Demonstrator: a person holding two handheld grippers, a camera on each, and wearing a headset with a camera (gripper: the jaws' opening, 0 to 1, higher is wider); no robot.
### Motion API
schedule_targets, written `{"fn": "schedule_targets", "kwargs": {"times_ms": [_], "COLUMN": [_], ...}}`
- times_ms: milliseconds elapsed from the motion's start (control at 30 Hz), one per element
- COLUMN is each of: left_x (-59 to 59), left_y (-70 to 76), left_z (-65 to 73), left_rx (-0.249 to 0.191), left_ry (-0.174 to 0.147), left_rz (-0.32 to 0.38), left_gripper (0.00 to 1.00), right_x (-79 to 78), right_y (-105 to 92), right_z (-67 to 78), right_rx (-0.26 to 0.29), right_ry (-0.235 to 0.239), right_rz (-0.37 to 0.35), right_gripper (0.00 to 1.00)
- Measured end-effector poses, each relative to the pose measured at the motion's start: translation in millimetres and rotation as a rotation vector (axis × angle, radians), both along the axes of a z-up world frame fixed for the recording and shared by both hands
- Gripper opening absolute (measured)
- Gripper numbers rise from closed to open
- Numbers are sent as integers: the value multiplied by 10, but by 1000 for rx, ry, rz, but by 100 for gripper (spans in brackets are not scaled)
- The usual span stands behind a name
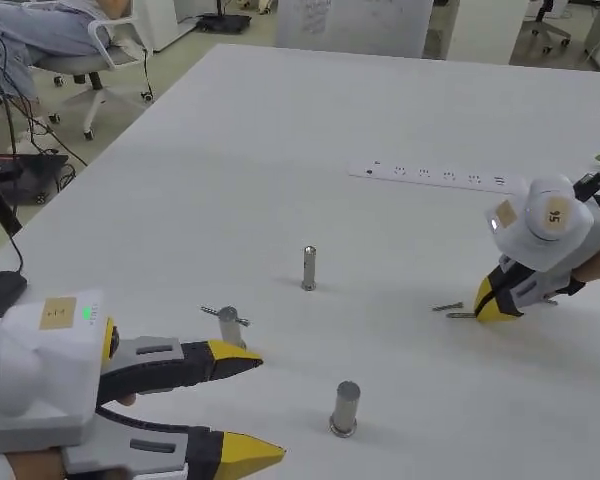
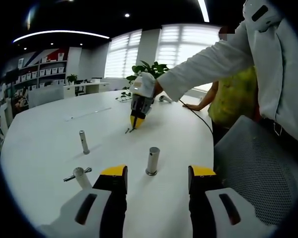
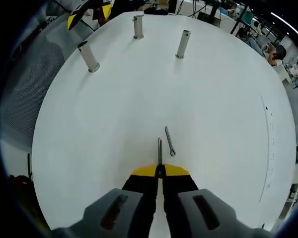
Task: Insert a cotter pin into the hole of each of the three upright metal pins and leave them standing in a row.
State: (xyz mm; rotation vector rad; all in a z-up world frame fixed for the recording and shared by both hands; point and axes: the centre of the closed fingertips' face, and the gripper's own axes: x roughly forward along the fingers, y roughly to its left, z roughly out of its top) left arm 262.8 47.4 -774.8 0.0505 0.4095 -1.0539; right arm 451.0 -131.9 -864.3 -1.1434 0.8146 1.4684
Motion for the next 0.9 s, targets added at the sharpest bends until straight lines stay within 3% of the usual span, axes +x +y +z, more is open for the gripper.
{"fn": "schedule_targets", "kwargs": {"times_ms": [200,567,900], "left_x": [10,18,46], "left_y": [-6,-36,-126], "left_z": [10,72,181], "left_rx": [1,-1,-3], "left_ry": [-2,-20,-48], "left_rz": [0,0,-15], "left_gripper": [48,47,47], "right_x": [-20,-223,-463], "right_y": [19,49,88], "right_z": [21,89,395], "right_rx": [4,11,46], "right_ry": [-10,3,-20], "right_rz": [-17,-18,-29], "right_gripper": [3,2,2]}}
